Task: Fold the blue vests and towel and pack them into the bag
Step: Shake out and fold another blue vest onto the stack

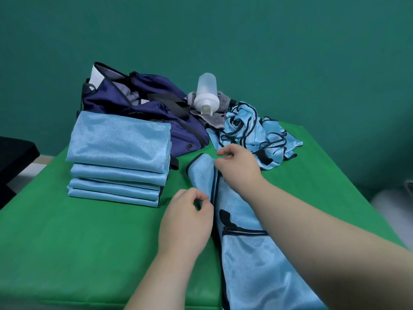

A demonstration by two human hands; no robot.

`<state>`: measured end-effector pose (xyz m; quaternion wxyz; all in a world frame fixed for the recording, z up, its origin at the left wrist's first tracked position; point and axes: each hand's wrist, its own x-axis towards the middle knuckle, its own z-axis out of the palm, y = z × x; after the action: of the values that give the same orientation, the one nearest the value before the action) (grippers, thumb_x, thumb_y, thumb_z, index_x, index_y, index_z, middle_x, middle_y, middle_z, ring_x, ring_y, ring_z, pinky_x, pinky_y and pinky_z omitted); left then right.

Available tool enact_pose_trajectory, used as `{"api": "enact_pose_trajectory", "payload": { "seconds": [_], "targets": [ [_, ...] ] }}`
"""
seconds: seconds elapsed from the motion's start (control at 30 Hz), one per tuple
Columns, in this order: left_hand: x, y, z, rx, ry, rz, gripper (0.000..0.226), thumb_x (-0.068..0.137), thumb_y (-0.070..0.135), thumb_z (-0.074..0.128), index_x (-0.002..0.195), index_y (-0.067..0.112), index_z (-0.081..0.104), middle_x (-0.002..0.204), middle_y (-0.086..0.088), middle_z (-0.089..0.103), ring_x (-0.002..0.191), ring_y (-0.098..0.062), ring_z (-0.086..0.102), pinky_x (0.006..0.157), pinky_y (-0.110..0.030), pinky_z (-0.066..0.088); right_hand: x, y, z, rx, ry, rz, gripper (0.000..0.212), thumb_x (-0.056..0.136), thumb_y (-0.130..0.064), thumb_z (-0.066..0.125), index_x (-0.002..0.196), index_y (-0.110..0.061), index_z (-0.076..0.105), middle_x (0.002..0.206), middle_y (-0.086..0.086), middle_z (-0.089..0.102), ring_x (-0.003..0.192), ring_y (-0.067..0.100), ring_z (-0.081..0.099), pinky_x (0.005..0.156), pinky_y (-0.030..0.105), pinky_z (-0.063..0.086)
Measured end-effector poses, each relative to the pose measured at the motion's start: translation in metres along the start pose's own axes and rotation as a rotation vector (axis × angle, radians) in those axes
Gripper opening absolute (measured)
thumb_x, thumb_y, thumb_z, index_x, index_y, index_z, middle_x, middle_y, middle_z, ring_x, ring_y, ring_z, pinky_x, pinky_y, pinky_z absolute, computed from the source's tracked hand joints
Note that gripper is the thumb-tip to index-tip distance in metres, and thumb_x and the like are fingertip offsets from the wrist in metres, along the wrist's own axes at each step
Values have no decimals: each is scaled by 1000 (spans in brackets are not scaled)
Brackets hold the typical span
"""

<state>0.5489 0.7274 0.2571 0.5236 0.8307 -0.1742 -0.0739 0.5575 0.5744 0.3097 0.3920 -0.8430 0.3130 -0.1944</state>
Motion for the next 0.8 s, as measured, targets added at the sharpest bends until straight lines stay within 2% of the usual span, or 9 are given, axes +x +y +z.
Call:
{"api": "enact_pose_trajectory", "payload": {
  "seconds": [0.1, 0.2, 0.3, 0.4, 0.5, 0.63, 0.73, 0.8],
  "targets": [
    [-2, -1, 4, -26, -56, 66, 10, 89, 28, 59, 80, 33, 61, 92, 17, 57, 77, -2, 56, 67, -25, 42, -20, 17, -26, -9, 115, -22, 18, 82, -12, 60, 92, -26, 65, 70, -7, 61, 56, 10, 51, 52, 20, 42],
    [-5, -2, 9, -9, -127, 129, 6, 90, 30, 60, 86, 33, 63, 96, 19, 57, 84, -2, 55, 77, -28, 47, -42, 52, -49, -92, 201, 61, 12, 82, -14, 62, 84, -25, 67, 74, -7, 66, 65, 11, 58, 55, 17, 42],
    [-7, -1, 13, 57, -166, 182, 7, 92, 31, 58, 95, 34, 64, 102, 20, 56, 101, -4, 49, 87, -25, 41, -55, 82, -65, -149, 165, 182, 10, 83, -15, 61, 80, -23, 66, 68, -6, 65, 59, 15, 58, 52, 23, 44],
    [-9, 3, 16, 125, -192, 206, 10, 94, 31, 56, 101, 34, 63, 108, 22, 56, 107, -5, 46, 96, -28, 38, -60, 96, -74, -285, 131, 188, 7, 83, -22, 61, 76, -22, 63, 68, -5, 66, 63, 14, 60, 55, 26, 44],
    [-12, 5, 17, 173, -234, 229, 12, 97, 34, 53, 105, 39, 59, 112, 27, 53, 110, -1, 43, 102, -29, 34, -55, 99, -77, -287, 110, 190, 12, 84, -27, 59, 76, -18, 62, 64, 0, 65, 56, 16, 55, 53, 27, 42],
    [-11, 5, 18, 178, -231, 237, 14, 97, 34, 52, 109, 38, 60, 115, 28, 52, 112, 1, 43, 102, -28, 32, -35, 95, -73, -315, 60, 197, 12, 86, -35, 61, 86, -23, 62, 72, -4, 67, 64, 16, 60, 56, 27, 43],
    [-11, 5, 19, 189, -235, 244, 15, 98, 35, 51, 110, 39, 59, 116, 29, 52, 113, 2, 42, 101, -27, 30, -20, 92, -67, -390, -3, 210, 26, 87, -42, 63, 103, -23, 59, 85, -4, 66, 75, 15, 62, 59, 27, 42],
    [-10, 4, 19, 198, -238, 253, 16, 98, 36, 50, 111, 39, 58, 117, 29, 52, 115, 2, 42, 102, -27, 29, -13, 91, -64, -429, -27, 236, 32, 86, -42, 65, 110, -23, 56, 87, -4, 65, 74, 15, 61, 57, 27, 41]
  ]
}}
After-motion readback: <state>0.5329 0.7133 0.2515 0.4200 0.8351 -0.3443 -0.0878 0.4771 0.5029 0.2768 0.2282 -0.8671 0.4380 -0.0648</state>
